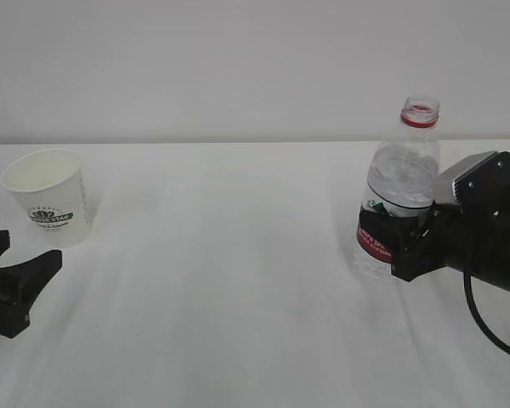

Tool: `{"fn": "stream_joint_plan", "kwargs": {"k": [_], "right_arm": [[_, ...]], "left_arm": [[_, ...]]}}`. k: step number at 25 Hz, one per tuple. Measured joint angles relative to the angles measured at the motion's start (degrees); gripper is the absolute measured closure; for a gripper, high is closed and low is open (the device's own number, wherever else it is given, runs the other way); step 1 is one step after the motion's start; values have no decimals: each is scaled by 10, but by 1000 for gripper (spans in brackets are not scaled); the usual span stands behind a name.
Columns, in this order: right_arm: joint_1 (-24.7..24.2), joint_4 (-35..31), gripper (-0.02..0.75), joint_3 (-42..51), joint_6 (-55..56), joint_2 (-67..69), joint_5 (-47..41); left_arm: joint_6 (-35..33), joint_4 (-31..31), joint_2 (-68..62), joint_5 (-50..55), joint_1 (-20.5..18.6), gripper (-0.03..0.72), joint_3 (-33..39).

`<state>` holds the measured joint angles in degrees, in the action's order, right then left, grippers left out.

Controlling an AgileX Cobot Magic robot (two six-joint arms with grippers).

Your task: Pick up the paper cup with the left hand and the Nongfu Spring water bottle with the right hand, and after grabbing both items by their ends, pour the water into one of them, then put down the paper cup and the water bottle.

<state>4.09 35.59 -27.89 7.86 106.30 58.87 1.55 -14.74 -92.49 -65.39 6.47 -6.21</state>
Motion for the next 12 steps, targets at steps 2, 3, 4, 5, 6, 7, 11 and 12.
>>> {"fn": "stream_joint_plan", "kwargs": {"k": [2, 3, 4, 5, 6, 7, 11, 12], "right_arm": [[0, -7, 316, 1, 0, -7, -11], [0, -13, 316, 1, 0, -10, -15], [0, -17, 316, 1, 0, -11, -20], [0, -23, 316, 2, 0, -15, -23], [0, -29, 316, 2, 0, -20, -31], [0, -37, 316, 2, 0, -25, -35], [0, -74, 316, 2, 0, -47, -42], [0, -82, 316, 2, 0, -51, -44]], "left_arm": [[0, 0, 0, 0, 0, 122, 0], [0, 0, 0, 0, 0, 122, 0], [0, 0, 0, 0, 0, 122, 0], [0, 0, 0, 0, 0, 122, 0], [0, 0, 0, 0, 0, 122, 0], [0, 0, 0, 0, 0, 122, 0], [0, -3, 0, 0, 0, 122, 0], [0, -3, 0, 0, 0, 122, 0]]}}
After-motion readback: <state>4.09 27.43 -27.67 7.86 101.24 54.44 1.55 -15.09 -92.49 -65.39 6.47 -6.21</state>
